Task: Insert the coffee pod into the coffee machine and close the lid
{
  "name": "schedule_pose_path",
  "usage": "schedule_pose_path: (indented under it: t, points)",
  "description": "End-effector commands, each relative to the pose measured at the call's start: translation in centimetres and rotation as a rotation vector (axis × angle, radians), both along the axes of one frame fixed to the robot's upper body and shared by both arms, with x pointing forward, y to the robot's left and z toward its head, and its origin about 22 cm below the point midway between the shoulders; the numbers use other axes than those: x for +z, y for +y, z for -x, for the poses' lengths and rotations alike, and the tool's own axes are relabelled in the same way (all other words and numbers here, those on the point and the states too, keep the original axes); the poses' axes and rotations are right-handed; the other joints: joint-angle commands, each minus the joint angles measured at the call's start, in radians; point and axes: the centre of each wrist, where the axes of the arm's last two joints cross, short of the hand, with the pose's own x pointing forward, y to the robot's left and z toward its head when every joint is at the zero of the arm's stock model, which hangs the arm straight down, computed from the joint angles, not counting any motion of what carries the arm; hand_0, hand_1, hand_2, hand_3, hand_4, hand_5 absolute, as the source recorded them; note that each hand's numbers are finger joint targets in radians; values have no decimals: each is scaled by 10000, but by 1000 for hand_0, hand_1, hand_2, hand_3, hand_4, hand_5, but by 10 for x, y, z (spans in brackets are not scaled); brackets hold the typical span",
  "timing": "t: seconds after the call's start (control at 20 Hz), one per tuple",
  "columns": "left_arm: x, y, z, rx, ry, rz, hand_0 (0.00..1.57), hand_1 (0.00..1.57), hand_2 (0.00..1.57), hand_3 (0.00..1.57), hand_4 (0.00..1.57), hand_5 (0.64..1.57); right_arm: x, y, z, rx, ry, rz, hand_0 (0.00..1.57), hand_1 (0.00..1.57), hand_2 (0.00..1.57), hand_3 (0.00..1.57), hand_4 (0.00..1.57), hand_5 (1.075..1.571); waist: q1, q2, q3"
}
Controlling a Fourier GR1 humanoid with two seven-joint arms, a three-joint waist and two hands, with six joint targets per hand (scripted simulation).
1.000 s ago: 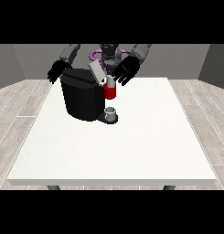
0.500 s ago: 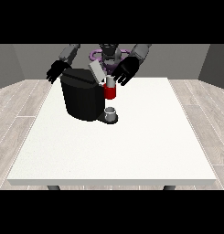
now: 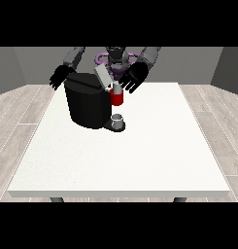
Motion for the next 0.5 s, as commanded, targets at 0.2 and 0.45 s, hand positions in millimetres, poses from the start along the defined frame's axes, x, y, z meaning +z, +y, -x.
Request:
schedule_pose_path:
  t: [0.2,0.45]
  points:
    - [-10,1,-1,8,274,80,1220,1220,1252,1152,467,1571,15,-9,-7,35,185,147,0,0,0,0,364,1571,-76,166,-5]
    - [-27,-6,0,-170,733,-344,1129,1129,1167,1028,443,1571,6,1,-1,-216,537,101,0,0,0,0,401,1571,237,-492,-4]
